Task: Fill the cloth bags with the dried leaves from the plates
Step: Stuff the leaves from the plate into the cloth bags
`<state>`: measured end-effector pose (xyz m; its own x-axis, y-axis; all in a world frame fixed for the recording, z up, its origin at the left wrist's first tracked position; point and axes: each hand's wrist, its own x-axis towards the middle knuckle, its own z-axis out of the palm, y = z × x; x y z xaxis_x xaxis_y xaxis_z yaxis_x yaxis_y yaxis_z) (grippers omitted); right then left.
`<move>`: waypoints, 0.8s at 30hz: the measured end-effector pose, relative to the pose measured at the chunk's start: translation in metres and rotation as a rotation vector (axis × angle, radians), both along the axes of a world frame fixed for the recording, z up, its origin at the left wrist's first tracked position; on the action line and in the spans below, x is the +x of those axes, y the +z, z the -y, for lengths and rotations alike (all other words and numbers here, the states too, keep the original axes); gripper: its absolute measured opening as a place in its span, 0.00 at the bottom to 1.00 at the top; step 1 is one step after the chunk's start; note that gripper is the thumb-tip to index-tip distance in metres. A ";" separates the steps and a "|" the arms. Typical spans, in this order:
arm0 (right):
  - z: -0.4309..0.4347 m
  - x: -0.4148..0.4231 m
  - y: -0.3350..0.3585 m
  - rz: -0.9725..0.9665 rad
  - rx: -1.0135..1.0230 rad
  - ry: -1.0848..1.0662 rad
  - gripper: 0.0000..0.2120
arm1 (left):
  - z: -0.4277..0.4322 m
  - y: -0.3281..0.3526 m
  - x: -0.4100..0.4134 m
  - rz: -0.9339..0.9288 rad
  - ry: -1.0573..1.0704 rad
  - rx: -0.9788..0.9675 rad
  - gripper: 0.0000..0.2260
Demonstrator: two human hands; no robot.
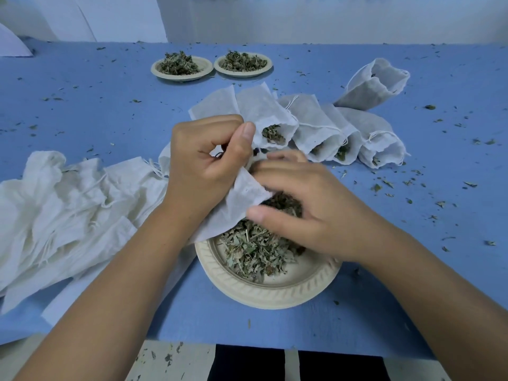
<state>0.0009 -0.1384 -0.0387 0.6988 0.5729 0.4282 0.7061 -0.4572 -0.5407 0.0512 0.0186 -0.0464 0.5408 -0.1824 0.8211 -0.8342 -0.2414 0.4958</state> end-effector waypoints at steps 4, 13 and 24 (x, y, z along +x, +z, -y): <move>0.008 0.001 0.005 0.240 0.257 -0.094 0.15 | -0.003 0.002 0.002 0.019 0.006 0.000 0.20; 0.007 0.002 0.009 0.132 0.145 -0.018 0.11 | -0.005 0.004 0.003 0.059 0.004 0.057 0.20; 0.017 0.012 0.006 -0.230 -0.368 0.055 0.18 | -0.016 0.006 0.011 0.126 0.113 0.032 0.23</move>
